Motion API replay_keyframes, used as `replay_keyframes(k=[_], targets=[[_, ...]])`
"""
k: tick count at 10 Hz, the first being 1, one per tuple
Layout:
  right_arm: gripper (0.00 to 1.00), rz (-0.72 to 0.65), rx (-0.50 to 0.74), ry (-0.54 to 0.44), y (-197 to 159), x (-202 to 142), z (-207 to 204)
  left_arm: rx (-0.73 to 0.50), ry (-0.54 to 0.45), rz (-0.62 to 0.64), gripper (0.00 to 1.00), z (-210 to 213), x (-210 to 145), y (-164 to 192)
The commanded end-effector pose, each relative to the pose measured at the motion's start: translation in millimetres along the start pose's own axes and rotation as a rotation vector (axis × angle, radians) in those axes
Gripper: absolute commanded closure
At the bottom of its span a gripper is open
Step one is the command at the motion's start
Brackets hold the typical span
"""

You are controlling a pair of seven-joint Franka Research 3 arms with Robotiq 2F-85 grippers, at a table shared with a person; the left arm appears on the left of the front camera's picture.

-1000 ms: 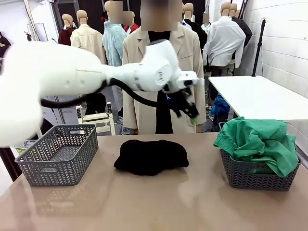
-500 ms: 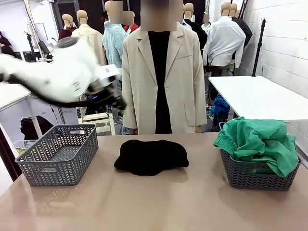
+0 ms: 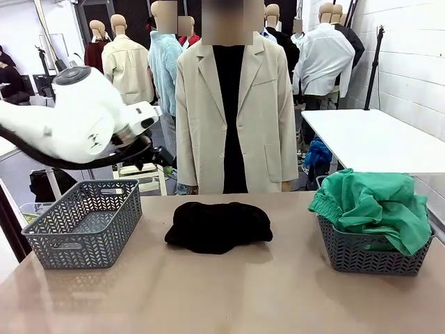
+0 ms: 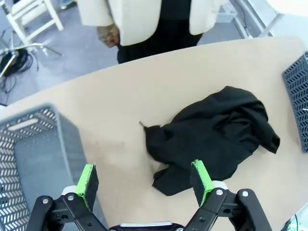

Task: Sort the tops and bottoms.
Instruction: Lift clothes from the center of the table with your right hand.

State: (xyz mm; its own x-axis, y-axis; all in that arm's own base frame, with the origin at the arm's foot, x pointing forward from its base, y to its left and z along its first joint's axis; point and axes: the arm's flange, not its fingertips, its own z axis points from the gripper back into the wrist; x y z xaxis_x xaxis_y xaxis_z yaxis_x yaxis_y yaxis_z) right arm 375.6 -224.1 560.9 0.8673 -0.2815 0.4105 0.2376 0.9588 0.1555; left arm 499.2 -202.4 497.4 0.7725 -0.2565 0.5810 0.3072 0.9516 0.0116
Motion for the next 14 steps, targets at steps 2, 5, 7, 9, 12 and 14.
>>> replay_keyframes(k=[2,5,7,9,12,14], targets=[[0.00,0.007,-0.017,0.008,-0.1,-1.2,0.9,0.010,0.015,-0.018,0.00,-3.4,11.9,9.0],[0.00,0.007,-0.017,0.008,-0.1,-1.2,0.9,0.082,-0.031,0.026,0.00,10.4,9.2,14.4],[0.00,0.007,-0.017,0.008,-0.1,-1.2,0.9,0.278,-0.153,0.099,0.00,62.8,-13.6,60.5],[0.00,0.007,-0.017,0.008,-0.1,-1.2,0.9,0.409,-0.149,0.139,0.00,84.6,-43.3,112.6],[0.00,0.007,-0.017,0.008,-0.1,-1.2,0.9,0.441,-0.179,0.322,0.00,105.7,-98.7,192.0],[0.00,0.007,-0.017,0.008,-0.1,-1.2,0.9,0.317,-0.194,0.300,0.00,108.9,-114.1,207.1]])
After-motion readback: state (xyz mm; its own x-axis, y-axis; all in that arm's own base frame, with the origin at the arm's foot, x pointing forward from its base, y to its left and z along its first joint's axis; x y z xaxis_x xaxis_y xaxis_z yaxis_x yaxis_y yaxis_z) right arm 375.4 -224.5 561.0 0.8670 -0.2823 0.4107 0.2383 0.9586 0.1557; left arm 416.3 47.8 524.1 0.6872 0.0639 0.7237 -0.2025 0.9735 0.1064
